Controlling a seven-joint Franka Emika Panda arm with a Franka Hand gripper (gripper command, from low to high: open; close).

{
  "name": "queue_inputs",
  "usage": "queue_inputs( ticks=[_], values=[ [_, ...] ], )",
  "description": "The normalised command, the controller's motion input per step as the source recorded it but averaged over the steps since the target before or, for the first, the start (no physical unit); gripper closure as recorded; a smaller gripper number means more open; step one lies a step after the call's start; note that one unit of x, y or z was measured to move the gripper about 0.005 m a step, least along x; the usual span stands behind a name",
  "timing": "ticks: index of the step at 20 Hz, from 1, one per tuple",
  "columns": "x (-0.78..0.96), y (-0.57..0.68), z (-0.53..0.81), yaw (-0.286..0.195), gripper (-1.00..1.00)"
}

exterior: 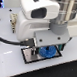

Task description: Insert the blue gear onto the right peg, followed by the red gear

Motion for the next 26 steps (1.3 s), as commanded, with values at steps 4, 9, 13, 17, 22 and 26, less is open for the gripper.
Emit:
queue_inputs(
  ticks=[4,9,13,17,22,26],
  values=[
    [-0.4,0.09,0.35,0.0,-1.0],
    [-0.52,0.23,0.29,0.0,-1.0],
    [-0.6,0.35,0.2,0.0,-1.0],
    [-0.72,0.37,0.04,0.0,-1.0],
    [-0.59,0.45,0.01,0.0,-1.0],
    [-0.55,0.5,-0.02,0.0,-1.0]
  ],
)
